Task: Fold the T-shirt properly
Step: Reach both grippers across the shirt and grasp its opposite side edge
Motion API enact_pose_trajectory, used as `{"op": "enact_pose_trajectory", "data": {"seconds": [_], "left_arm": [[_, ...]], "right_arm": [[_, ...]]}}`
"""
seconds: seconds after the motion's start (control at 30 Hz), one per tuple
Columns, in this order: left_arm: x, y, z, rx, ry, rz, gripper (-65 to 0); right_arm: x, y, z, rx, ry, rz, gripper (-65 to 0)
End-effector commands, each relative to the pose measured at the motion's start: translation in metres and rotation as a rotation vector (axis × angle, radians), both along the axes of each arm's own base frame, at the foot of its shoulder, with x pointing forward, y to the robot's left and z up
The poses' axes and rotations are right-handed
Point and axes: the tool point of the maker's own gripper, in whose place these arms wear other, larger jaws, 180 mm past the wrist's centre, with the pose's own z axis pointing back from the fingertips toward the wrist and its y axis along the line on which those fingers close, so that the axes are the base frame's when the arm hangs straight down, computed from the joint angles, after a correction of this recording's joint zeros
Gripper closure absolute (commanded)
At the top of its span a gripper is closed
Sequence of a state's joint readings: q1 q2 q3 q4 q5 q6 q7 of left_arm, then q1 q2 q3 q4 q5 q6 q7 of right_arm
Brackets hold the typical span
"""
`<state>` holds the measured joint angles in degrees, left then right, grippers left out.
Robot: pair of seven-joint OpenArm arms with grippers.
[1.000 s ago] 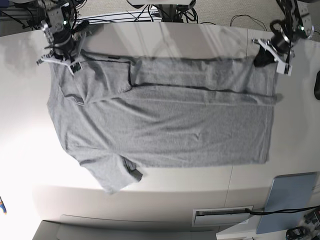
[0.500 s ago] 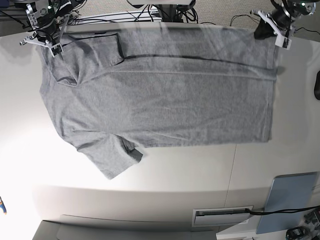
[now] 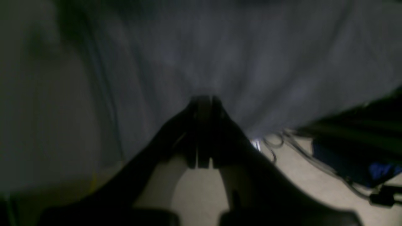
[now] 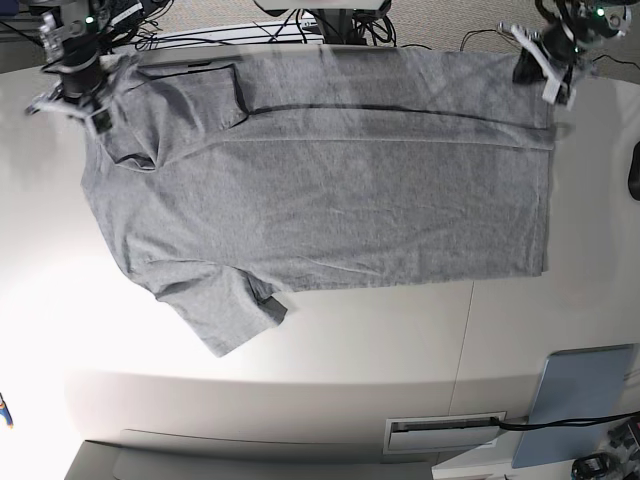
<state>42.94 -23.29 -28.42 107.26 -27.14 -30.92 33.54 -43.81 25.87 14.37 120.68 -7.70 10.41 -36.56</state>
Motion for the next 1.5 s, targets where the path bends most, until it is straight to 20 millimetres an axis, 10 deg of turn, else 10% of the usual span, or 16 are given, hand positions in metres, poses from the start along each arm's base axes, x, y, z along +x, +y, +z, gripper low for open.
{"op": "enact_pose_trajectory", "data": {"seconds": [0.0,0.17,0.27,0.4,0.83,1.47], "left_arm": [[0.012,-0.002,0.014,0.001,-0.055,-0.018,0.0],[0.057,0.008,0.035,0.026,-0.177,0.058,-31.6],[0.091,0.02,0.049,0.034,-0.259,0.131,-39.1],[0.133,0.033,0.056,0.015,-0.319,0.18,-39.1],[0.238,0.075,0.021,-0.178,-0.272,0.357,-39.1],[0.267,0.106,-0.012,0.009,-0.122,0.406,-39.1]], "right_arm": [[0.014,0.001,0.024,-0.024,-0.084,0.038,0.0],[0.042,0.0,0.052,-0.042,-0.182,0.068,0.0],[0.053,0.009,0.054,-0.029,-0.182,0.123,-9.0],[0.074,0.014,0.071,0.021,-0.263,0.124,-29.5],[0.091,0.026,0.075,0.233,-0.271,0.051,-30.3],[0.091,0.033,0.072,0.282,-0.265,0.055,-30.3]]}}
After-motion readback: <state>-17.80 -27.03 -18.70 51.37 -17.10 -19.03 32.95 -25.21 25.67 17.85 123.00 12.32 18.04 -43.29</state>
